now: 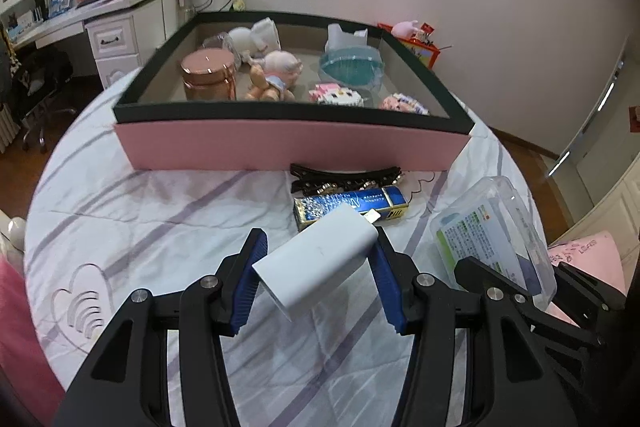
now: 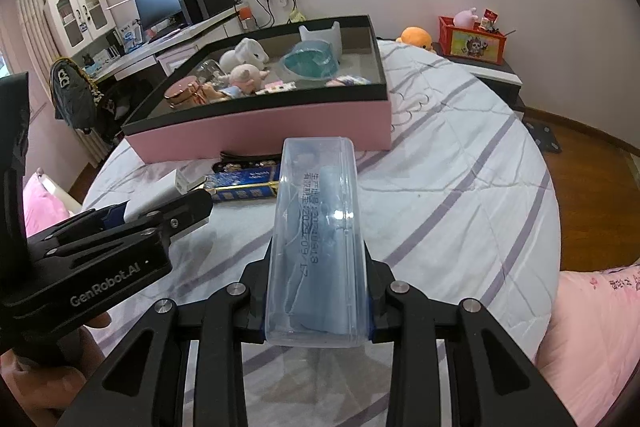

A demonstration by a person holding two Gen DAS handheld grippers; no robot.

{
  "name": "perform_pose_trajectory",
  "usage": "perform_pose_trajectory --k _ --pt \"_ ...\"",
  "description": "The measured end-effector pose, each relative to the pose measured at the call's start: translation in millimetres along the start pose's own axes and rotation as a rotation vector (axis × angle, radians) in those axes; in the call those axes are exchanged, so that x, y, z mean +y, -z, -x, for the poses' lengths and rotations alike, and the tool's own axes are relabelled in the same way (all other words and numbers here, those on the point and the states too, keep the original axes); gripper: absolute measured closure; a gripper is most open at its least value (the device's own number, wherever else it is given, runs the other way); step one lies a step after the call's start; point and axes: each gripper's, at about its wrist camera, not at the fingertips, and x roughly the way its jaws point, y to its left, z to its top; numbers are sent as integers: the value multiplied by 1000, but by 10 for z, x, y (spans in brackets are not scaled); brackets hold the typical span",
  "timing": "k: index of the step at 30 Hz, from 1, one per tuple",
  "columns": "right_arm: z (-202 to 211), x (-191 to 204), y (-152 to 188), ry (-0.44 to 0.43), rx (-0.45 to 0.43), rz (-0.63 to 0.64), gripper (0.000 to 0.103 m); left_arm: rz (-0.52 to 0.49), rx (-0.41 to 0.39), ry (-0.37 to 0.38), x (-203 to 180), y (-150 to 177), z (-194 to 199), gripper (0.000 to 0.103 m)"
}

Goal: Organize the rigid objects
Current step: 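Carry the charger with the left gripper while the right gripper carries the case into the box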

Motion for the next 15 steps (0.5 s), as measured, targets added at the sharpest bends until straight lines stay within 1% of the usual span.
perform_pose_trajectory --k 7,15 --pt "133 166 -95 -9 -32 28 71 -6 -46 1 133 -76 272 50" --pt "346 344 -434 -16 -104 77 71 -8 -115 -3 340 -300 555 50"
